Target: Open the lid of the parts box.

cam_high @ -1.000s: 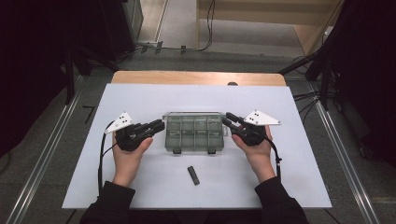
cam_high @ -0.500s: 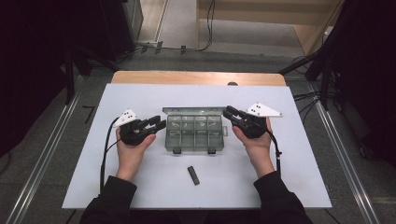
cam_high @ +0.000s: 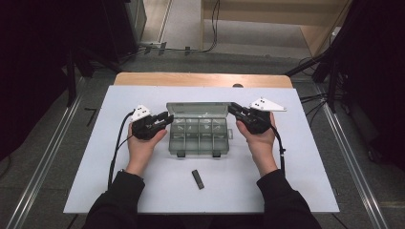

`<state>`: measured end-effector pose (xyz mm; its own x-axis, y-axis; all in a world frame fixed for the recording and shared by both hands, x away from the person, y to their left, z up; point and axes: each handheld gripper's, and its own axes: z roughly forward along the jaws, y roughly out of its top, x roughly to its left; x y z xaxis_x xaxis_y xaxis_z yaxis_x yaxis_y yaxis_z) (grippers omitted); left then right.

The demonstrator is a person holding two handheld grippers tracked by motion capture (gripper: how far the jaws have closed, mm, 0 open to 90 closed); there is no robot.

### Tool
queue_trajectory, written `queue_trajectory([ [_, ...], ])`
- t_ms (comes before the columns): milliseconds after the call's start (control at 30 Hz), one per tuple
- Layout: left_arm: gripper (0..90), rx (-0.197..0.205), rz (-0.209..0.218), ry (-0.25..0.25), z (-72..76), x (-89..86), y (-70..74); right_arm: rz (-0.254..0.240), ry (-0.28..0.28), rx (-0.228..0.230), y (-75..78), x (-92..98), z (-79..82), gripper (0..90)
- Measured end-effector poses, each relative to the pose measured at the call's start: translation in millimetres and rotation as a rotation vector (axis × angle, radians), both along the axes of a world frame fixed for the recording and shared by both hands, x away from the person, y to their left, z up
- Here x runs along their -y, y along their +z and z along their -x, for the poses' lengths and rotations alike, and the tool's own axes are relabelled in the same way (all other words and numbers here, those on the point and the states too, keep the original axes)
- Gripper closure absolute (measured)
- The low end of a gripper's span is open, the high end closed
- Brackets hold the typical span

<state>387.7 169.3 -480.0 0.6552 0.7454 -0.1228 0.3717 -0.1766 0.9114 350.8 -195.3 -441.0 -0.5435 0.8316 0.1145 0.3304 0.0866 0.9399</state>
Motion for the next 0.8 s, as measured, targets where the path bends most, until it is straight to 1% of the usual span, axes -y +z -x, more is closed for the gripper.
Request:
queue_trajectory([
  [33,69.5,0.011,-0.011,0.013,-1.6,1.7,-1.0,-0.002,-0.004,-0.005,1.3,-0.3,-2.9,76.9],
  [67,69.5,0.016,-0.018,0.021,-3.2,3.0,-2.0,-0.002,-0.004,-0.005,1.3,-0.3,-2.9,76.9],
  [133,71.5,0.017,-0.03,0.025,-6.5,5.4,-3.7,-0.004,-0.006,-0.009,2.6,-0.5,-6.2,77.1],
  [167,72.3,0.02,-0.025,0.03,-7.4,5.8,-4.3,-0.003,-0.007,-0.015,3.4,-0.5,-7.6,77.1],
  [233,74.2,0.012,-0.006,0.039,-9.6,5.1,-5.6,0.001,-0.003,-0.022,4.7,0.1,-10.4,77.3],
  [333,76.3,0.009,0.003,0.052,-12.1,5.2,-8.7,0.003,0.001,-0.023,6.0,0.8,-15.1,77.6],
  [367,77.6,0.016,-0.009,0.06,-12.5,5.8,-9.6,0.002,0.0,-0.025,6.4,0.7,-16.4,77.6],
  [400,77.8,0.019,-0.008,0.065,-13.3,6.4,-10.8,0.0,-0.001,-0.03,7.3,0.6,-18.7,77.6],
  [433,77.8,0.014,0.001,0.062,-14.2,6.9,-11.8,0.0,-0.001,-0.03,7.3,0.6,-18.7,77.6],
  [500,78.2,0.016,-0.006,0.067,-15.5,8.0,-13.0,-0.003,-0.001,-0.033,7.6,0.7,-21.0,77.7],
  [600,79.2,0.011,0.0,0.075,-17.4,8.4,-13.4,-0.004,-0.003,-0.036,7.9,0.9,-23.9,77.7],
  [800,82.4,0.028,-0.021,0.081,-17.2,9.4,-13.3,-0.005,-0.008,-0.045,7.6,0.4,-31.3,77.7],
])
